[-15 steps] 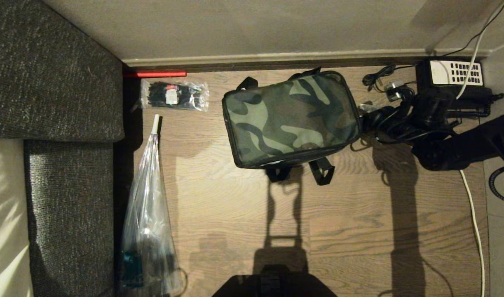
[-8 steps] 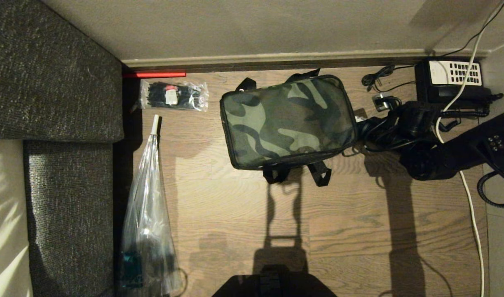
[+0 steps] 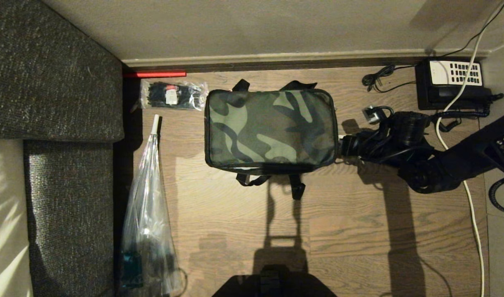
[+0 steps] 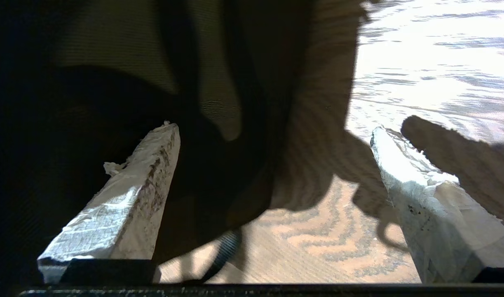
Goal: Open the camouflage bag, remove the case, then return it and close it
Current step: Open the top of the storage box
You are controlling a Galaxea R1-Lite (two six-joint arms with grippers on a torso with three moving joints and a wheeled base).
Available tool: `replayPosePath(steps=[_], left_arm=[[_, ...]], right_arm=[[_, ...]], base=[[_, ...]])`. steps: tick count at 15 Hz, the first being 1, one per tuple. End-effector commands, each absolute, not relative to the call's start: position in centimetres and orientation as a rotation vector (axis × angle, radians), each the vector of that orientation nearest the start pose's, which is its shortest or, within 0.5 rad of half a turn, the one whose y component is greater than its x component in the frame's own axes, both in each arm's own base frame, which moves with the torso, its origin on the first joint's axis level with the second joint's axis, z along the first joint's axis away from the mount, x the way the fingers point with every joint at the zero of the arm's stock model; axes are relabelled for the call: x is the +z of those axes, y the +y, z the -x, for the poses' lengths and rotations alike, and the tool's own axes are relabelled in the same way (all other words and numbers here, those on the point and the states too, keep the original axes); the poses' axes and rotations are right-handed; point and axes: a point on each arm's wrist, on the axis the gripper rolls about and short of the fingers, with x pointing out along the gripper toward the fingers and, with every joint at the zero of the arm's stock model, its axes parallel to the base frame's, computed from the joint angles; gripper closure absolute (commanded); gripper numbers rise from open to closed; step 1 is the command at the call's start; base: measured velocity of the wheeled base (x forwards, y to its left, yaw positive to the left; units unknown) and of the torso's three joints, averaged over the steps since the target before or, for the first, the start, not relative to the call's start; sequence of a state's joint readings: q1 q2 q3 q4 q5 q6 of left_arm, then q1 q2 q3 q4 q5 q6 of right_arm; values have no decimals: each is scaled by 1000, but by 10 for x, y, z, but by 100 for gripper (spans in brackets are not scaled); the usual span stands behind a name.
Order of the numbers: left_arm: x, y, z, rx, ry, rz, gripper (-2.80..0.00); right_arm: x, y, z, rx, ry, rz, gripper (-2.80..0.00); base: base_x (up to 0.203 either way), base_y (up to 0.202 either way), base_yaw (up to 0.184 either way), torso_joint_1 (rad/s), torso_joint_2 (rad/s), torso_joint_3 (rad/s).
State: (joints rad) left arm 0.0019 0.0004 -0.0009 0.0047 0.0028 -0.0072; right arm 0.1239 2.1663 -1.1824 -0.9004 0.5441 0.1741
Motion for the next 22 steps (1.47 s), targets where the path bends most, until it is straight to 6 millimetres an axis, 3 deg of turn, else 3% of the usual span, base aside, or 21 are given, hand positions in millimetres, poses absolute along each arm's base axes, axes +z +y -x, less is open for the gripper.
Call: replayPosePath(steps=[1,5,7,14,17,22], left_arm=[[75,0,23,6,3,8,0],[75,0,23,6,3,8,0],[75,0,23,6,3,8,0],[75,0,23,6,3,8,0],[75,0,23,5,5,8,0],[75,0,23,5,3,8,0]], right_arm=[[133,43,-415,622,136,-91,-280],[100,2,-384,599,244,13,-280],[102,-9,-367,648,262,23,-280],[161,14,-338,717,381,-494,-280],[171,19,-337,759,388,-551,-280],[169,26,-336,814,419,-560,-280]], base=[[0,0,0,0,0,0],[0,0,0,0,0,0],[0,0,0,0,0,0],[0,0,0,0,0,0],[0,0,0,0,0,0],[0,0,0,0,0,0]])
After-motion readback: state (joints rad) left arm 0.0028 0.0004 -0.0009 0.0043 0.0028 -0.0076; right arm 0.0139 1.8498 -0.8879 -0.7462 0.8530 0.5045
